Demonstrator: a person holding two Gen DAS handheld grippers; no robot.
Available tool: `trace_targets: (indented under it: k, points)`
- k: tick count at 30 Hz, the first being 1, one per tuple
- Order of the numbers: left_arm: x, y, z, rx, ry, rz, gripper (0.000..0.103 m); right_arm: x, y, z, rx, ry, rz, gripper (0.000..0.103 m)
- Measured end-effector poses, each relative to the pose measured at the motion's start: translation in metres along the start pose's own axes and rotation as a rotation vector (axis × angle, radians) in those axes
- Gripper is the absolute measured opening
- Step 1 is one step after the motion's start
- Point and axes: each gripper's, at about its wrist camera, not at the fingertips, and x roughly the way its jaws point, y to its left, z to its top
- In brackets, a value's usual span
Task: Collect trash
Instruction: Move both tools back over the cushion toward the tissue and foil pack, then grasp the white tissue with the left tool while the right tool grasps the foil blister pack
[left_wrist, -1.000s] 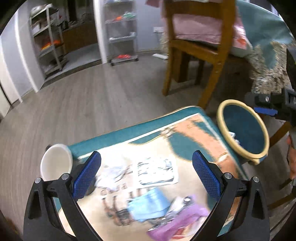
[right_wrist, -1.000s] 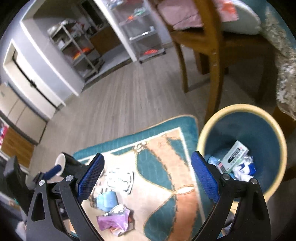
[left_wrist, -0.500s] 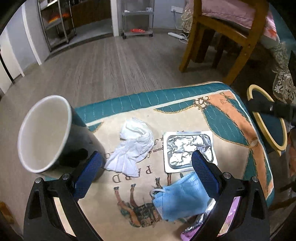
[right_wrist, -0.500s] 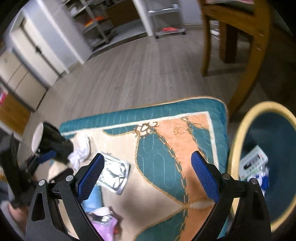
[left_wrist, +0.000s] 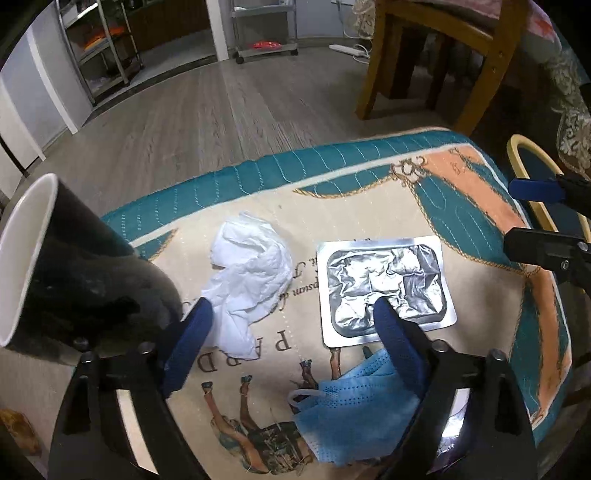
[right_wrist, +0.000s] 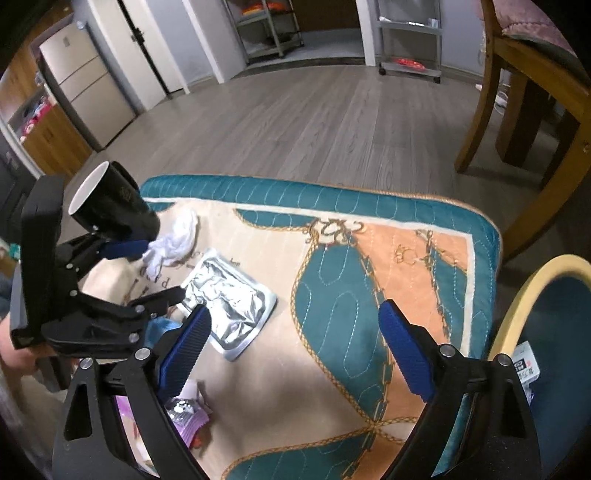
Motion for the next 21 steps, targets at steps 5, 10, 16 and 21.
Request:
trace_targets:
  k: [5, 10, 16, 21]
  points:
    - [0.007, 0.009, -0.001, -0.042, 0.022, -0.003, 0.056, 0.010, -0.003, -0.003, 0.042, 0.027, 0.035, 0.082]
    - [0.008, 0.021, -0.004, -0.085, 0.042, 0.003, 0.030, 0.021, 0.001, -0.003, 0.069, 0.031, 0.092, 0.074]
    - [0.006, 0.032, -0.006, -0.126, 0.053, 0.008, 0.010, 0.039, 0.014, -0.002, 0.061, 0.049, 0.122, 0.060]
    - [0.004, 0.027, -0.007, -0.098, 0.058, 0.013, 0.006, 0.047, 0.021, 0.001, 0.050, 0.040, 0.113, 0.050]
